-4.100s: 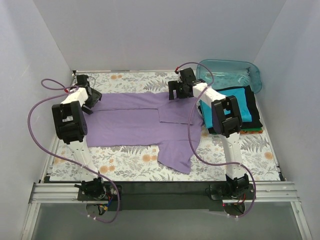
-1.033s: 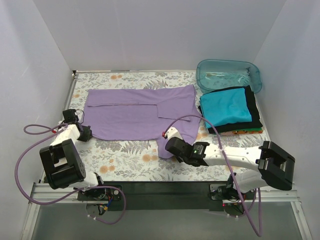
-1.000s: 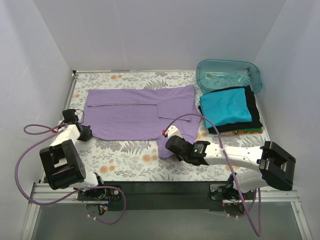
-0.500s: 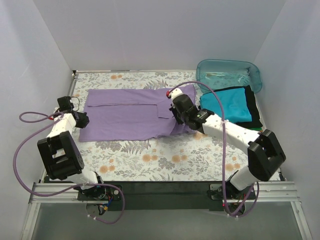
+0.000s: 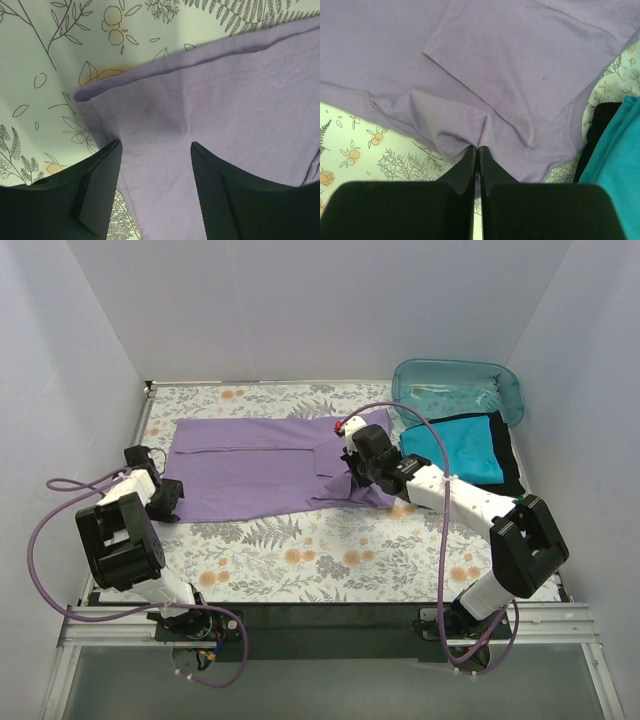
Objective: Fold and stack the t-shirts
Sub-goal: Fold the tshirt
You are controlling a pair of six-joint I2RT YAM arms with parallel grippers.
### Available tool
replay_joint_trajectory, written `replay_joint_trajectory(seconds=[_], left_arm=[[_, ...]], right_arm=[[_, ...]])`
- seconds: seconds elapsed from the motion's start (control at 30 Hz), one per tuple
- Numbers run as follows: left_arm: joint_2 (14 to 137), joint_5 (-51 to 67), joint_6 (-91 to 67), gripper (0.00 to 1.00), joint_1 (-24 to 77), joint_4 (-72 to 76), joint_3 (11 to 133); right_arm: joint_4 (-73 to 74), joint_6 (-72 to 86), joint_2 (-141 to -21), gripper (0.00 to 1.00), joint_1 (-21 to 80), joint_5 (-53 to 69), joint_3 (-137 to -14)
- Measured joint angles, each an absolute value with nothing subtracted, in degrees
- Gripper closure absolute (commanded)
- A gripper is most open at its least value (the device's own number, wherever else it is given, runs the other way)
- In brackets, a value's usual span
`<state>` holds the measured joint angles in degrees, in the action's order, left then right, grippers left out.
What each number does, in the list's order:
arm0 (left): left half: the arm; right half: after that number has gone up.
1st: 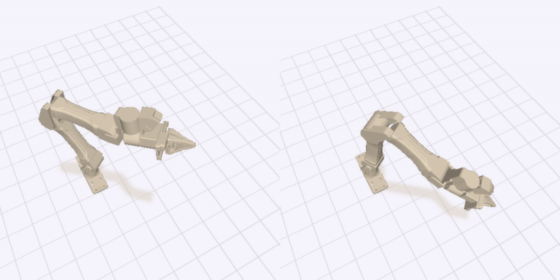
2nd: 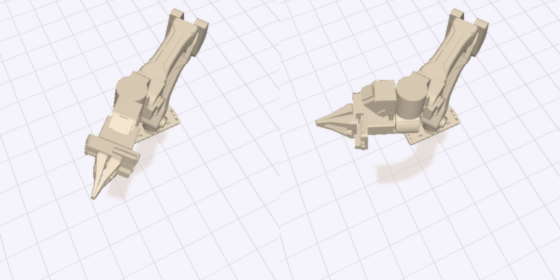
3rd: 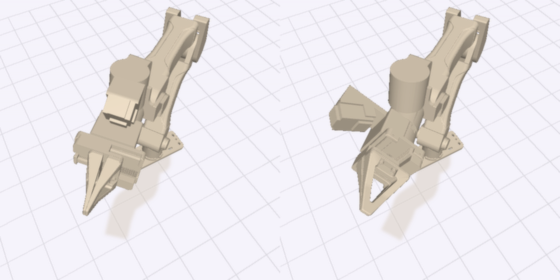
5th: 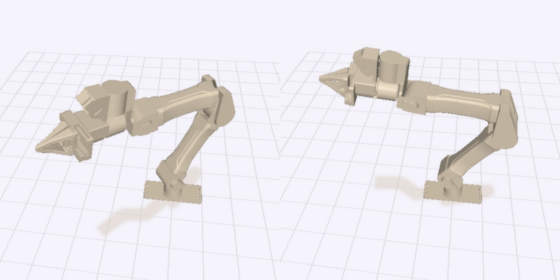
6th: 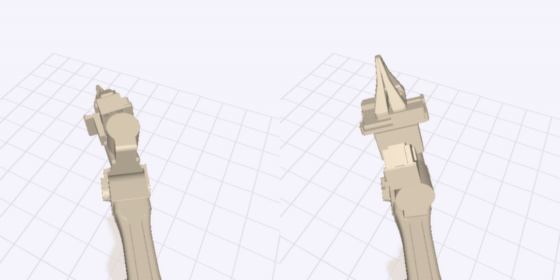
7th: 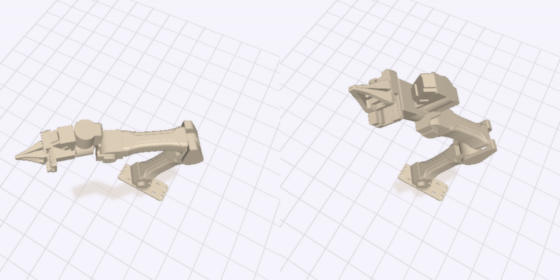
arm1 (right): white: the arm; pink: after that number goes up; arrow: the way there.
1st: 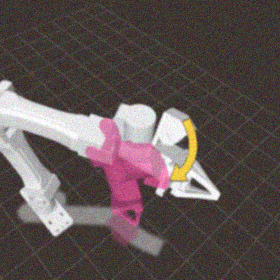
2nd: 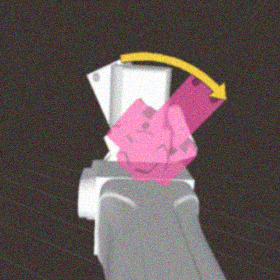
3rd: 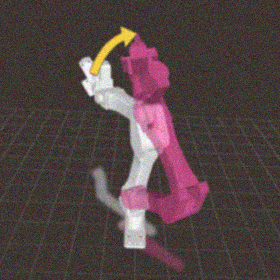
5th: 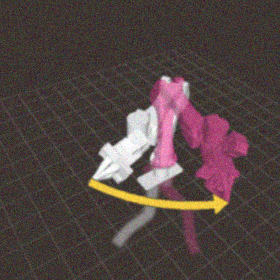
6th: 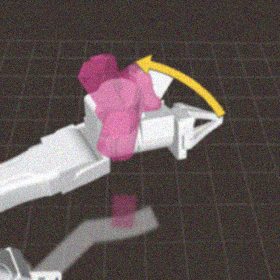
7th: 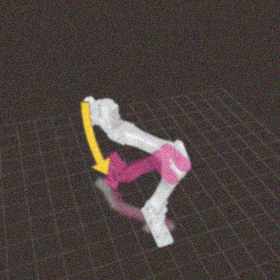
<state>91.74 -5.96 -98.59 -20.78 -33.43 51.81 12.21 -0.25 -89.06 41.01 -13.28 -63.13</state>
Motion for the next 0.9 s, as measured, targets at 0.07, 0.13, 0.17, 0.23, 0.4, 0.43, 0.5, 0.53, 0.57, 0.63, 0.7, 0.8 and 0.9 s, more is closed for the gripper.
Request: replay_joint_trajectory(seconds=[0.07, 0.13, 0.17, 0.23, 0.4, 0.43, 0.5, 0.53, 0.57, 0.63, 0.7, 0.8, 0.9], left_arm=[[92.07, -6.0, -99.96, 0.49, -20.82, -33.45, 51.88], [92.9, -6.0, -101.01, 0.67, -20.91, -33.78, 52.42], [93.45, -5.96, -101.47, 0.8, -20.91, -34.09, 52.82], [94.54, -5.8, -102.17, 1.0, -20.97, -33.21, 53.19], [95.2, -4.71, -103.33, 1.0, -21.04, -31.27, 53.28], [95.2, -4.62, -103.35, 1.0, -21.04, -31.09, 53.23], [94.8, -4.51, -103.37, 1.0, -21.04, -30.83, 52.99], [94.56, -4.51, -103.42, 1.0, -21.04, -30.79, 52.75], [94.37, -4.51, -103.39, 1.0, -21.04, -30.59, 52.56], [93.93, -4.49, -103.35, 1.0, -20.99, -30.68, 52.31], [93.73, -4.49, -103.24, 1.0, -20.93, -31.2, 52.29], [93.69, -4.12, -102.89, 1.0, -20.88, -31.86, 52.62], [93.69, -3.55, -102.48, 1.0, -20.88, -32.75, 54.19]], right_arm=[[12.19, -0.27, -88.71, 0.99, 41.01, -12.88, -62.52], [12.14, -0.27, -88.42, 0.99, 41.01, -12.67, -62.04], [12.19, -0.27, -88.33, 0.99, 41.01, -12.62, -61.98], [11.97, -0.27, -88.31, 0.99, 41.01, -12.43, -61.95], [11.84, -0.27, -88.23, 0.99, 41.01, -12.21, -61.95], [11.84, -0.27, -88.09, 0.99, 41.01, -12.23, -61.95], [11.84, -0.27, -87.66, 0.99, 40.99, -12.29, -61.95], [11.84, -0.3, -87.35, 0.99, 40.99, -12.45, -61.95], [11.84, -0.36, -87.02, 0.99, 40.99, -12.56, -61.95], [11.81, -0.51, -86.54, 0.99, 40.84, -12.75, -62.02], [11.81, -0.69, -86.5, 0.99, 40.29, -12.99, -62.35], [11.97, -1.13, -86.63, 0.99, 39.0, -13.37, -63.42], [11.99, -2.0, -87.44, 0.99, 37.52, -13.34, -66.19]])
